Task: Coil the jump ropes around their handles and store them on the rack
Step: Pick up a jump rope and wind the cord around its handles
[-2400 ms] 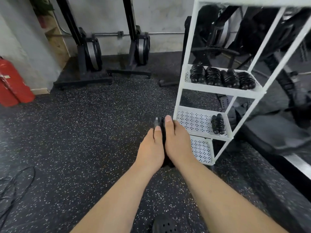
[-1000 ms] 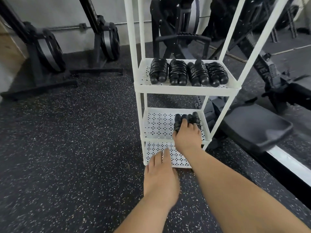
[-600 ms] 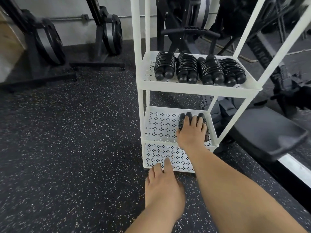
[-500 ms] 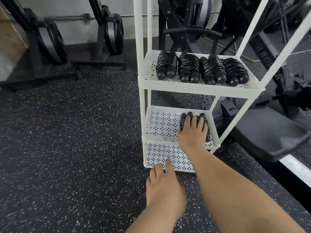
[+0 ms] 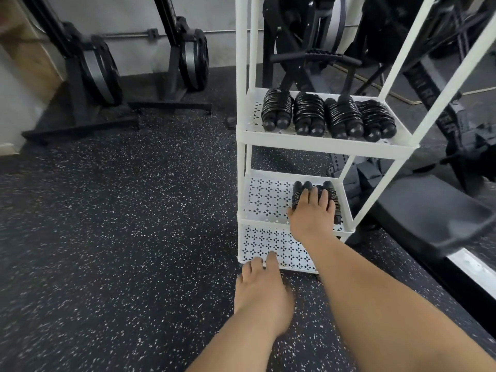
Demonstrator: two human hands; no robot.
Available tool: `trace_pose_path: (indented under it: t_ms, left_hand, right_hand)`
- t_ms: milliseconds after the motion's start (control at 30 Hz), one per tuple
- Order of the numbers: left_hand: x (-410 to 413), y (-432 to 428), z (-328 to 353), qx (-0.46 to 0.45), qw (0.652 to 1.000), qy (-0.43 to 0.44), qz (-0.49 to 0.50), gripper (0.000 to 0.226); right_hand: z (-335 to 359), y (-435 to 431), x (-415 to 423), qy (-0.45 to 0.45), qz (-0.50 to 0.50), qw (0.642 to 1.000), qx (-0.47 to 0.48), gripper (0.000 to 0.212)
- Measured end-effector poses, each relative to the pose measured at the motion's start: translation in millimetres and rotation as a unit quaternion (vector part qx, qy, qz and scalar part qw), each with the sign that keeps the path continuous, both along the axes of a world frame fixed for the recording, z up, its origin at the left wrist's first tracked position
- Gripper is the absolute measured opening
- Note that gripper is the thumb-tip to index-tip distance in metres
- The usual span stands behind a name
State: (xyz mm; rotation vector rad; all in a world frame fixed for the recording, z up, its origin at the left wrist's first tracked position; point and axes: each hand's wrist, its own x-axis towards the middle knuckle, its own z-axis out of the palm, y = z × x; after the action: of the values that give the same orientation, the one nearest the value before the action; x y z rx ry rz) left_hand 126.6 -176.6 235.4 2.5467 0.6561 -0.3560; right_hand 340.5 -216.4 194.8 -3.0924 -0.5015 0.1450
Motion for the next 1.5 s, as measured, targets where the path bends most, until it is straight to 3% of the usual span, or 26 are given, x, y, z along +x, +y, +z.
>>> trace_pose_path:
  t_ms: [233, 433, 600, 800, 1067, 1500]
  left_hand:
    - [-33, 20, 29, 0.008, 0.995, -0.029, 0.091, 0.070]
    - [-99, 42, 80, 0.098, 0.995, -0.015, 0.022, 0.070]
    - [-173, 76, 114, 0.133, 0.989, -0.022, 0.063, 0.075]
    - [-269, 117, 142, 0.148, 0.980, -0.049, 0.122, 0.072]
    - [-399, 173, 138, 0.158, 0.963, -0.041, 0.213, 0.072]
    - [-572, 269, 68, 0.098, 0.927, 0.007, 0.363, 0.061]
  right_hand:
    - [63, 15, -74, 0.013, 0.093, 0.996, -0.002, 0.062]
    - [130, 32, -147, 0.017, 0.191, 0.981, 0.011, 0.048]
    - [172, 59, -224, 0.056, 0.292, 0.954, 0.046, 0.031]
    - [206, 104, -328, 0.086, 0.382, 0.918, 0.053, 0.031]
    - [214, 175, -459, 0.114, 0.481, 0.868, 0.044, 0.022]
    - [163, 298, -616, 0.145, 0.596, 0.788, -0.051, 0.033]
